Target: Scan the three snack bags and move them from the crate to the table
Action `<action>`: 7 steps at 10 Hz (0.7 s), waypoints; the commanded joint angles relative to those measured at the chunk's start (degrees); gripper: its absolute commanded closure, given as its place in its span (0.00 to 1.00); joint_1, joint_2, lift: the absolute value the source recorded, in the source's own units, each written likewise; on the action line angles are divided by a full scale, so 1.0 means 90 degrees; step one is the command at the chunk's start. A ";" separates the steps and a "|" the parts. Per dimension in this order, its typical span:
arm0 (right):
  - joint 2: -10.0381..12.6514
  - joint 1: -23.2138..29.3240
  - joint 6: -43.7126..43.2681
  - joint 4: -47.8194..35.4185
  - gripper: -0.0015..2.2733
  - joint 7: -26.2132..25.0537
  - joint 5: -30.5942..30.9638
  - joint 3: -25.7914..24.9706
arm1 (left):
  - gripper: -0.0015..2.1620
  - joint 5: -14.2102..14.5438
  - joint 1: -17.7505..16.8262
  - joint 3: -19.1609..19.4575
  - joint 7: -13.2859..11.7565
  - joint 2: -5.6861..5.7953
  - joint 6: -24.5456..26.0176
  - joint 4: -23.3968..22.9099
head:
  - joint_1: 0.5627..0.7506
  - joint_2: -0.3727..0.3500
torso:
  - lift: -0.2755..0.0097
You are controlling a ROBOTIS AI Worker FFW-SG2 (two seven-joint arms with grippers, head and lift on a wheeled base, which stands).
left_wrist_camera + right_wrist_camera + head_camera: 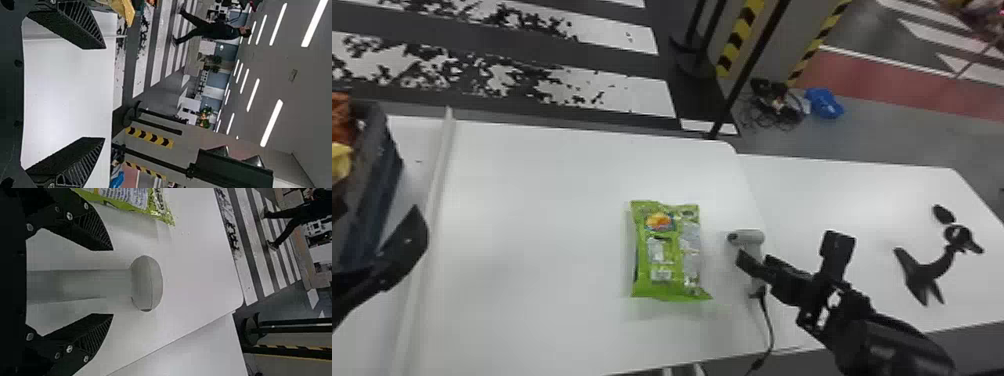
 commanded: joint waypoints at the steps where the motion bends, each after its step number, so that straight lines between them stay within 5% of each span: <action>1: 0.0017 0.0373 0.0031 -0.0728 0.03 0.0301 -0.0554 -0.0105 | 0.02 0.0001 -0.0015 0.0000 0.0003 -0.0004 0.0000 0.0010 | 0.70 0.03 | 0.75; 4: -0.0002 0.0099 0.1710 -0.1041 0.03 0.1434 -0.0925 -0.0183 | 0.02 -0.0077 -0.0034 -0.0059 -0.0007 -0.0004 0.0000 0.0039 | 0.70 0.13 | 0.75; 7: -0.0031 -0.0526 0.1671 -0.0250 0.03 0.1815 -0.0505 0.0325 | 0.02 -0.0155 -0.0015 -0.0147 -0.0007 0.0026 0.0019 0.0000 | 0.70 0.20 | 0.75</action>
